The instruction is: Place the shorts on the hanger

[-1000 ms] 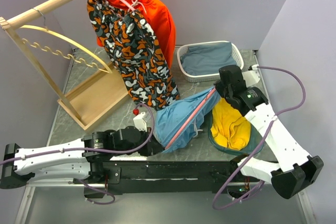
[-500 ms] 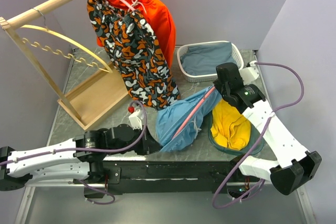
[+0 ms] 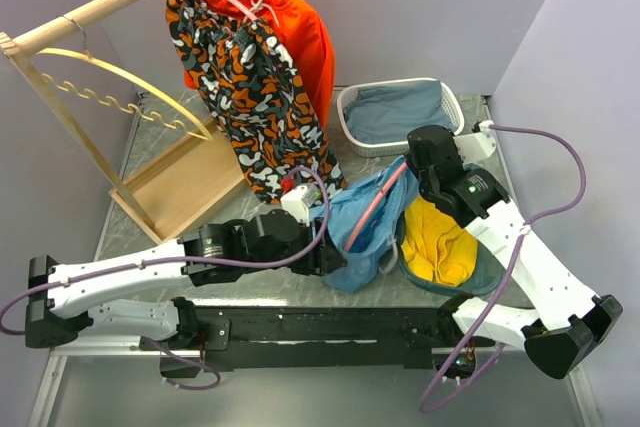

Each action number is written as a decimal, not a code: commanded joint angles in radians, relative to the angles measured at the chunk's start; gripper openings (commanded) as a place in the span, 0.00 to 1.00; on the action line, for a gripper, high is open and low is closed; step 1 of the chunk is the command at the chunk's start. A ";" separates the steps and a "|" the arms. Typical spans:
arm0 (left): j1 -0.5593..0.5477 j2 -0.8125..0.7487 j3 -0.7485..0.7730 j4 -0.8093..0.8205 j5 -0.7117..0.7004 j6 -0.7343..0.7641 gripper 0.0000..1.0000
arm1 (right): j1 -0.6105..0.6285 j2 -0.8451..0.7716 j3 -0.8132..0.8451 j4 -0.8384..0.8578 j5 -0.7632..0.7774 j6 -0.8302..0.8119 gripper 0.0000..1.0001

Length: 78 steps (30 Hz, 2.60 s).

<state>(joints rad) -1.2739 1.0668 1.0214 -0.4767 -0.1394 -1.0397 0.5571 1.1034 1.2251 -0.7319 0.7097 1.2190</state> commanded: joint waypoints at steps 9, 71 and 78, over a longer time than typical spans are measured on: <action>-0.002 -0.102 -0.010 -0.008 -0.220 0.352 0.67 | -0.046 -0.016 0.062 0.081 -0.205 -0.036 0.00; -0.104 -0.171 -0.209 0.453 0.047 0.380 0.01 | -0.074 -0.131 -0.105 0.321 -0.865 -0.341 0.83; -0.104 -0.324 -0.100 0.210 0.080 0.382 0.01 | -0.074 -0.149 0.052 0.263 -0.773 -0.492 0.90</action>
<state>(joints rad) -1.3743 0.8364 0.8024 -0.2047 -0.1040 -0.6682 0.4767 0.9749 1.1584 -0.4805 -0.1162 0.8536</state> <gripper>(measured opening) 0.115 0.896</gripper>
